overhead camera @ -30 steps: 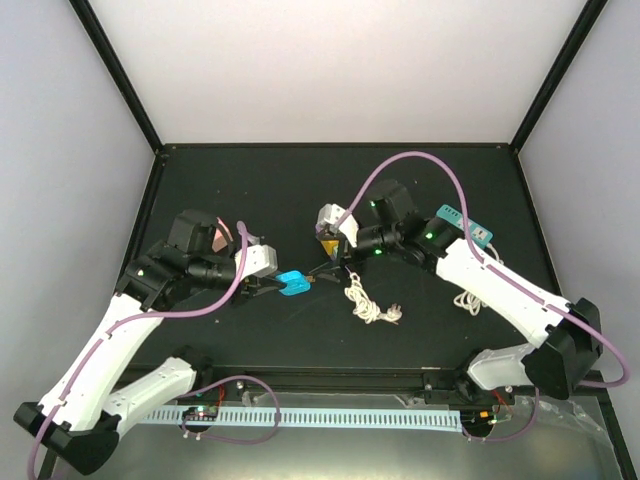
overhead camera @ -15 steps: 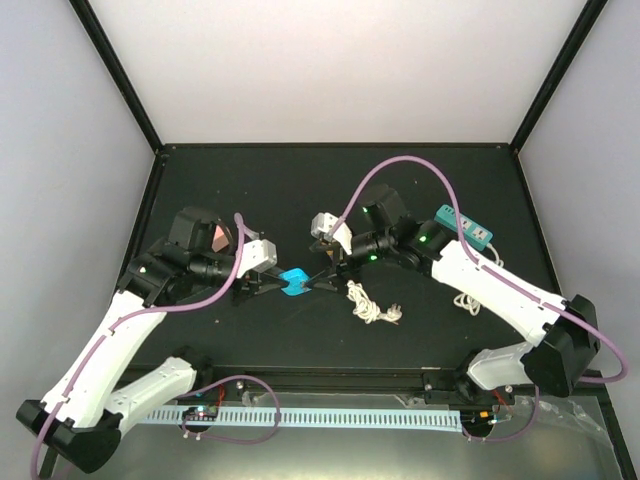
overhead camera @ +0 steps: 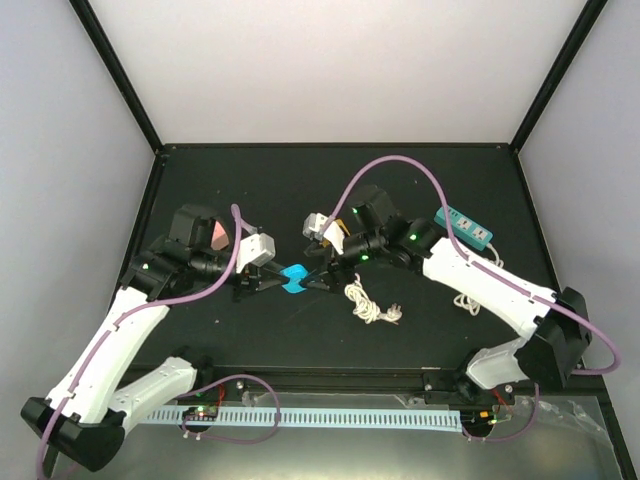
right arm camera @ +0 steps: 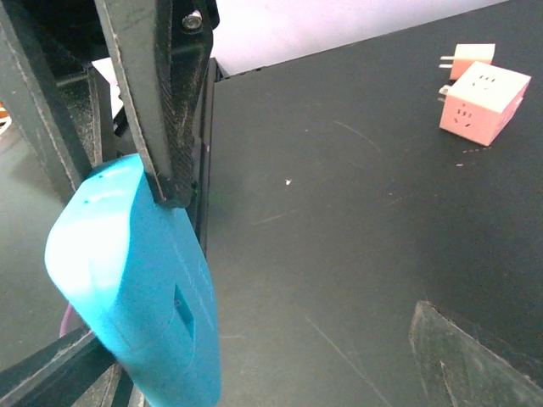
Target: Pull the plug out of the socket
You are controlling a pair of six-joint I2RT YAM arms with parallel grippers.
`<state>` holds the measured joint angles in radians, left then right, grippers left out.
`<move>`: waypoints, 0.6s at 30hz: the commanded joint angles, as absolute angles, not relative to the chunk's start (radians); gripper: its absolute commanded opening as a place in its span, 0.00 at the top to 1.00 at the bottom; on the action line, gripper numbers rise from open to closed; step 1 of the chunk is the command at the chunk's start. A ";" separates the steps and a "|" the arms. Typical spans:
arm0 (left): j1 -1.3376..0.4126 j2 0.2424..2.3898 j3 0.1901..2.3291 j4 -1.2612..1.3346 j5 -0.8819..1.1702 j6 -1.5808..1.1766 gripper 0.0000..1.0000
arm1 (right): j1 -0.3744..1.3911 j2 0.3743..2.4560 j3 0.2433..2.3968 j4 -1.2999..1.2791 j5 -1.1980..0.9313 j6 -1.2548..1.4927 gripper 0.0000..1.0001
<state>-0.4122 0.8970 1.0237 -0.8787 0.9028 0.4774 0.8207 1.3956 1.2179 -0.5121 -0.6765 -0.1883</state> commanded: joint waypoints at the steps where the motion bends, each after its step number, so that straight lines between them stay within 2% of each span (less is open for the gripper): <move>1: -0.427 0.885 1.015 -0.880 1.094 0.512 0.98 | 0.816 1.455 1.281 -0.479 -0.623 -0.159 0.12; 11: -0.426 0.890 0.998 -0.827 0.996 0.427 0.99 | 0.818 1.518 1.369 -0.528 -0.680 -0.177 0.11; 14: -0.405 0.901 0.997 -0.815 0.868 0.385 0.98 | 0.813 1.487 1.399 -0.591 -0.729 -0.247 0.08; 18: -0.323 0.967 1.034 -0.904 0.828 0.440 0.98 | 0.778 1.416 1.365 -0.590 -0.778 -0.258 0.05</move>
